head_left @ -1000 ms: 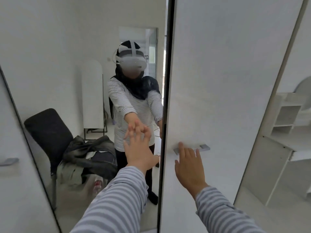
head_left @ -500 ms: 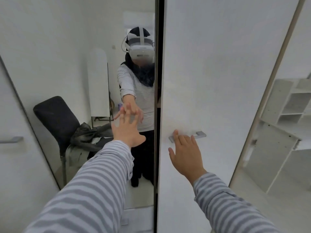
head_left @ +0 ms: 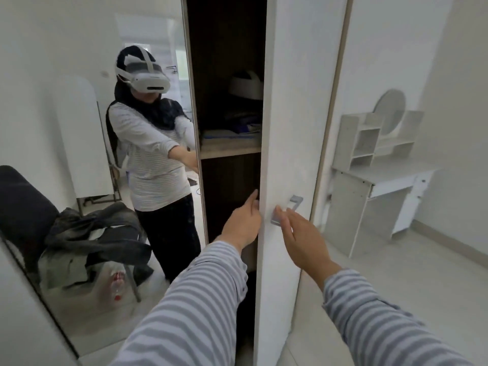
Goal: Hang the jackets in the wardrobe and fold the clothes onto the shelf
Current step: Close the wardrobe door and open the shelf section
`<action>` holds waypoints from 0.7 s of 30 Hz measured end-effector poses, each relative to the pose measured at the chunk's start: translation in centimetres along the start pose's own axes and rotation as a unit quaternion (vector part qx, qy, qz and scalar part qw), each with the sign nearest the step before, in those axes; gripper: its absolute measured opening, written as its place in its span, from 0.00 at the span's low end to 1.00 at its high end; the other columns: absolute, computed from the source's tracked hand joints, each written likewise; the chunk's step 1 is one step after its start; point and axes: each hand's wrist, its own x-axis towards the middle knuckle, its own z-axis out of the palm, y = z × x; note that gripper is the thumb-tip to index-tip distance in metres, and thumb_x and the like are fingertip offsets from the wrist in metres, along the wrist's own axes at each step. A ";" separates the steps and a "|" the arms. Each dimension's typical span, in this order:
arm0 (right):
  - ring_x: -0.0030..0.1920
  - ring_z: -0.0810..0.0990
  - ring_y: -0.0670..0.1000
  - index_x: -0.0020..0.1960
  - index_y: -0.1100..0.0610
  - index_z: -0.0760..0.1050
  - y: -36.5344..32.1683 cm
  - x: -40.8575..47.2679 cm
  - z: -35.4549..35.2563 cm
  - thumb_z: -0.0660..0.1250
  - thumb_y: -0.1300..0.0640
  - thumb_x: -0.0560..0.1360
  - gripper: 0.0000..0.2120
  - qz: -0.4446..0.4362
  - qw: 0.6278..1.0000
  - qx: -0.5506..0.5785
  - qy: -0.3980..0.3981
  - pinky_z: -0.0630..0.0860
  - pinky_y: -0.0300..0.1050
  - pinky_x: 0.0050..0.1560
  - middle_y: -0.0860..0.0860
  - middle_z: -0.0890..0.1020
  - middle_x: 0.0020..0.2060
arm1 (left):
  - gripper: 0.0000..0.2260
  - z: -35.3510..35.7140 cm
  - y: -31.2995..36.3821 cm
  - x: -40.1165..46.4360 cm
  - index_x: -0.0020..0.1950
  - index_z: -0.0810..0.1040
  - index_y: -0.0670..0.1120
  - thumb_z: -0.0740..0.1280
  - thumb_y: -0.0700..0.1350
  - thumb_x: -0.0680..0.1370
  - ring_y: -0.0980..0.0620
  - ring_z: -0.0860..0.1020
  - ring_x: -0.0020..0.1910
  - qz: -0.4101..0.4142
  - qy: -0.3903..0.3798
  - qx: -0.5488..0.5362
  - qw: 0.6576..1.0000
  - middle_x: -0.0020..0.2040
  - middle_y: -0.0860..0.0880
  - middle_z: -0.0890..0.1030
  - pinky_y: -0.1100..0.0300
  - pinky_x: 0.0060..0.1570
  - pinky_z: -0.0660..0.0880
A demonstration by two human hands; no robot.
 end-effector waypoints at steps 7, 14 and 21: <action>0.75 0.60 0.50 0.76 0.51 0.54 -2.4 0.8 -9.0 0.54 0.44 0.80 0.27 0.000 0.973 -0.023 0.231 0.59 0.45 0.72 0.51 0.60 0.76 | 0.21 6.3 5.3 -4.1 0.77 0.55 0.55 0.45 0.53 0.83 0.44 0.70 0.69 0.126 -0.081 0.034 0.988 0.72 0.47 0.70 0.48 0.70 0.65; 0.73 0.58 0.61 0.77 0.52 0.49 -2.2 2.1 -15.4 0.63 0.64 0.72 0.39 0.028 0.915 -0.230 0.330 0.70 0.54 0.66 0.58 0.44 0.77 | 0.21 11.1 11.2 -5.1 0.76 0.53 0.56 0.44 0.55 0.83 0.46 0.71 0.68 0.228 -0.109 0.048 0.966 0.75 0.53 0.63 0.51 0.65 0.69; 0.76 0.48 0.63 0.77 0.57 0.54 4.5 1.9 -19.0 0.62 0.69 0.69 0.38 0.121 0.859 -0.388 0.312 0.52 0.62 0.74 0.63 0.39 0.76 | 0.30 16.4 14.6 -2.1 0.77 0.40 0.59 0.54 0.56 0.81 0.47 0.62 0.75 0.286 -0.175 0.099 0.937 0.79 0.55 0.43 0.45 0.68 0.67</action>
